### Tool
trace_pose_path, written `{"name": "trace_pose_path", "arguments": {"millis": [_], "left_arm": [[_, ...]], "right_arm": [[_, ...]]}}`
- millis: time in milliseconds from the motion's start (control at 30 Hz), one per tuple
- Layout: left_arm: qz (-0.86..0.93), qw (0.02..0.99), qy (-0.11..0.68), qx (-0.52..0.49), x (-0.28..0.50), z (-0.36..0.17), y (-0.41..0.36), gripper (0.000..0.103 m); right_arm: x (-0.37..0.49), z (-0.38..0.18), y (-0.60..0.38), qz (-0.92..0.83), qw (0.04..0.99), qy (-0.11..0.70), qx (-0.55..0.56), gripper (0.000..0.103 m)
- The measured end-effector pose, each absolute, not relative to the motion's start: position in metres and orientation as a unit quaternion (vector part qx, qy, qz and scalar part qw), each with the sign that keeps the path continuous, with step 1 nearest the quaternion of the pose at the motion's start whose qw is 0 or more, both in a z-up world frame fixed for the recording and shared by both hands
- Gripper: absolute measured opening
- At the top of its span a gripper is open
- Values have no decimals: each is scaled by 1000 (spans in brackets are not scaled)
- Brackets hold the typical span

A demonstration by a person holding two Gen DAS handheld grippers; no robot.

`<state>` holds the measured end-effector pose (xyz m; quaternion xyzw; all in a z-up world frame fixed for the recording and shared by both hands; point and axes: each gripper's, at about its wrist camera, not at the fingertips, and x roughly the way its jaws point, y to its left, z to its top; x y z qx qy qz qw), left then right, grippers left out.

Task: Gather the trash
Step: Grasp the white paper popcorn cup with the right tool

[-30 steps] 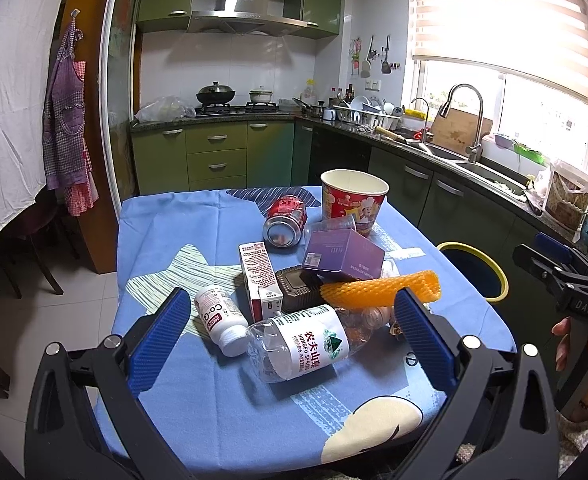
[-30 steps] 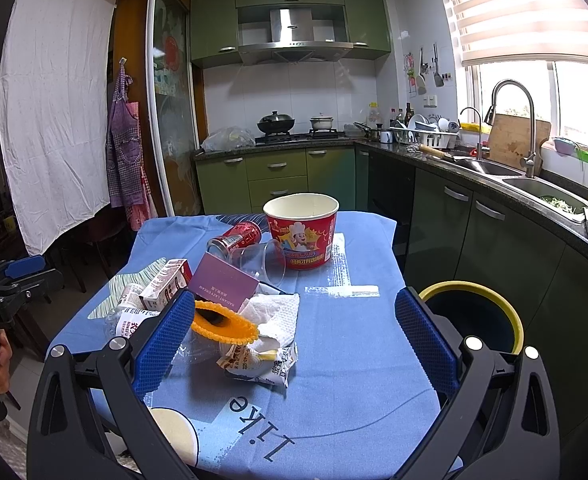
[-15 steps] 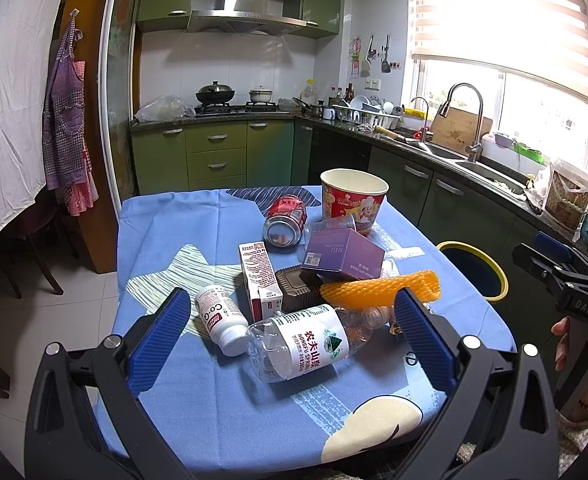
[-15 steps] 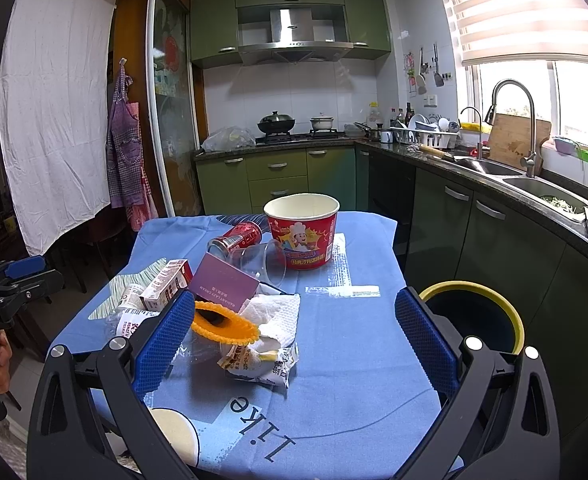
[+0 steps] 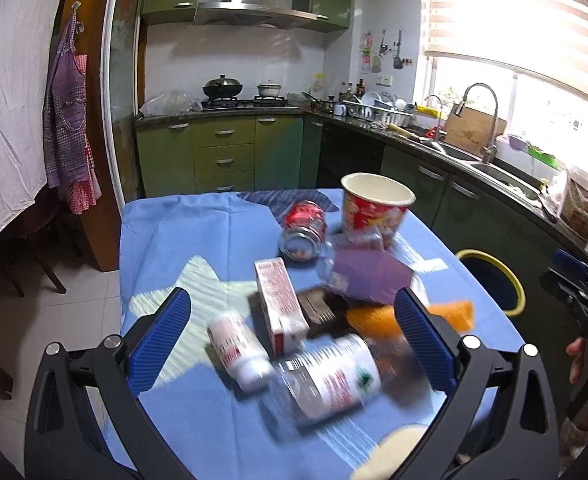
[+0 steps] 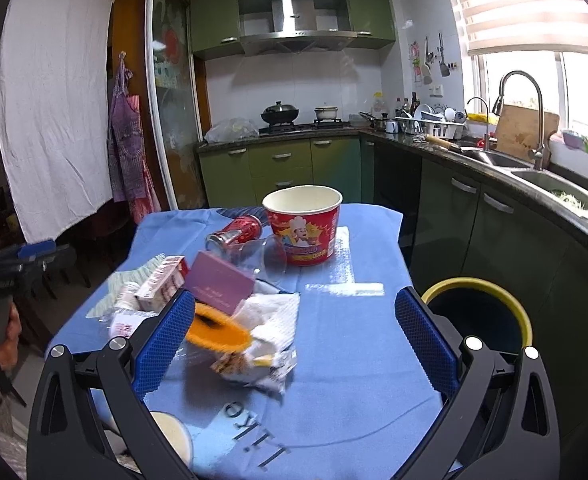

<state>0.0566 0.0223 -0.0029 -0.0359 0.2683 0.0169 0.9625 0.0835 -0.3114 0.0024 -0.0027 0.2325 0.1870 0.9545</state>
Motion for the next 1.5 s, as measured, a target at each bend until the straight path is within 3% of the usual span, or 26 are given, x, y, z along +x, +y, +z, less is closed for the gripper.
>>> {"name": "trace_pose_path", "arguments": {"millis": [200,700,1033,1133,1267,1500], "left_arm": [[50,963,260,-43,115,8,57,97],[86,949,292,-82,266,-15,125,97],[101,936,327,-85,286,-48,141,97],[100,934,333,-84,287,-53,142,97],[95,933,338,-80,287,-57,140,97],[94,935,334,-68,286,-56,135,97]], "right_arm": [[147,25,-311,198,941,275,-16,99],[373,31,-283,228,840,490,37,99],[466,-13,-258,166,787,593,18,50],[479,-23,-254,145,784,604,5,44],[485,-33,-252,125,776,618,-9,24],[486,-39,-247,118,762,636,-15,6]]}}
